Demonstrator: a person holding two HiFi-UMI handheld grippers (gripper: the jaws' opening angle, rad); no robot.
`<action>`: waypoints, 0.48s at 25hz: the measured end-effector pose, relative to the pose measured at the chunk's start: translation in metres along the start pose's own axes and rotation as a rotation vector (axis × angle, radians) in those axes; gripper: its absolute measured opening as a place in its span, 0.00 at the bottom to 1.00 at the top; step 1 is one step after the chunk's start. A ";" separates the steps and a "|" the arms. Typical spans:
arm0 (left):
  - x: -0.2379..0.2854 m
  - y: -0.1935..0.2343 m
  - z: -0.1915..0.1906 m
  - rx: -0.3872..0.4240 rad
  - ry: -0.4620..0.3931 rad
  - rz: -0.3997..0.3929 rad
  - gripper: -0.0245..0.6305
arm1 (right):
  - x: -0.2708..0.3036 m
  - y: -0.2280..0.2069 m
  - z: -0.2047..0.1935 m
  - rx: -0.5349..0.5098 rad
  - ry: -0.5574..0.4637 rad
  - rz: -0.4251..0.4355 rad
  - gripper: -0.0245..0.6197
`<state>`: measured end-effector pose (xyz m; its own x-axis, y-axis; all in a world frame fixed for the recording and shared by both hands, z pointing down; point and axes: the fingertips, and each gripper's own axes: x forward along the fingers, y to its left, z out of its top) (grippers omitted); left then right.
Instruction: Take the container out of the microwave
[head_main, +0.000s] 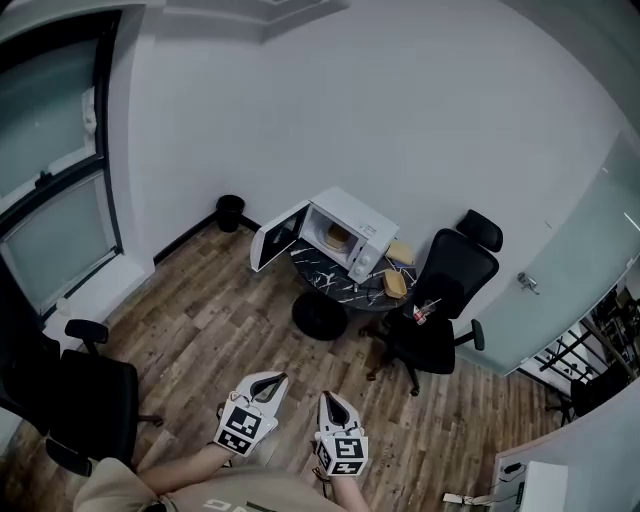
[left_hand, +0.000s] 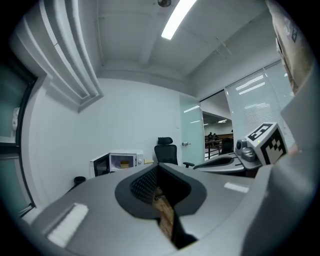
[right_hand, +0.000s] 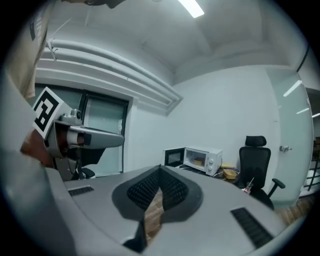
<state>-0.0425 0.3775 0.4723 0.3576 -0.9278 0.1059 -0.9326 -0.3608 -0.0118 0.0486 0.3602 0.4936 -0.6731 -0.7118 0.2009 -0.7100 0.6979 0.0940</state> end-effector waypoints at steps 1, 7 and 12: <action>-0.001 0.001 0.000 0.000 -0.001 0.000 0.05 | 0.002 0.002 0.000 -0.001 0.002 0.003 0.05; -0.010 0.025 -0.035 -0.027 0.056 0.024 0.05 | 0.020 0.009 -0.007 0.045 0.012 -0.013 0.05; -0.018 0.055 -0.060 -0.066 0.090 0.048 0.05 | 0.032 0.019 -0.018 0.068 0.012 -0.022 0.05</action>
<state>-0.1035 0.3797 0.5293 0.3093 -0.9305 0.1961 -0.9508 -0.3064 0.0457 0.0174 0.3520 0.5191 -0.6551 -0.7252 0.2118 -0.7370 0.6751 0.0322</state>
